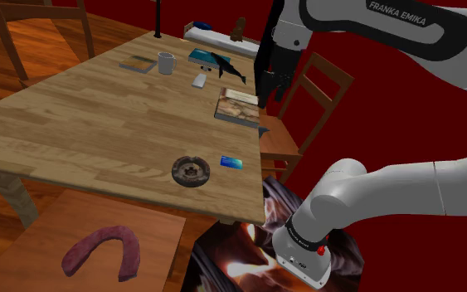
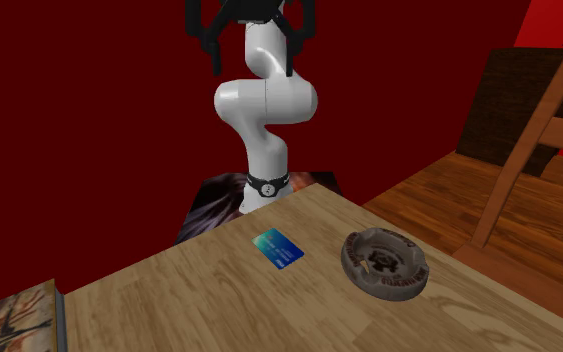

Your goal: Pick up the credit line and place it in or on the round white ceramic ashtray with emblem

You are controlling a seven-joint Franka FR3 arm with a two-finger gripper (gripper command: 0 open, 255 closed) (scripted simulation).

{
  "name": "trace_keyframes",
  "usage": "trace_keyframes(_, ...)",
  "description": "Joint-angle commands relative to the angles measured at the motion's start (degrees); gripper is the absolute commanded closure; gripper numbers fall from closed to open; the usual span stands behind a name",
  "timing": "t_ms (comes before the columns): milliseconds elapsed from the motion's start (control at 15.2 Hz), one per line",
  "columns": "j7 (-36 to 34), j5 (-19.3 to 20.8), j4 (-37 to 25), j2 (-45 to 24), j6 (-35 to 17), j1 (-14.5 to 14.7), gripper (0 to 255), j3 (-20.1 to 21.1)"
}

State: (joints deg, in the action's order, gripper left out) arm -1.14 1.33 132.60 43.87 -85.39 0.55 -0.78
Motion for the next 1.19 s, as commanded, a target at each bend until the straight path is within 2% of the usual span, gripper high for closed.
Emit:
trace_keyframes(0,0.0,0.0,0.0,0.0,0.0,0.0,0,0.0)
trace_keyframes(594,16.3,3.4,15.3,-2.5,-15.2,5.4,0,-3.7)
trace_keyframes(1122,29.6,6.9,25.3,-9.9,-30.6,9.3,0,-6.9)
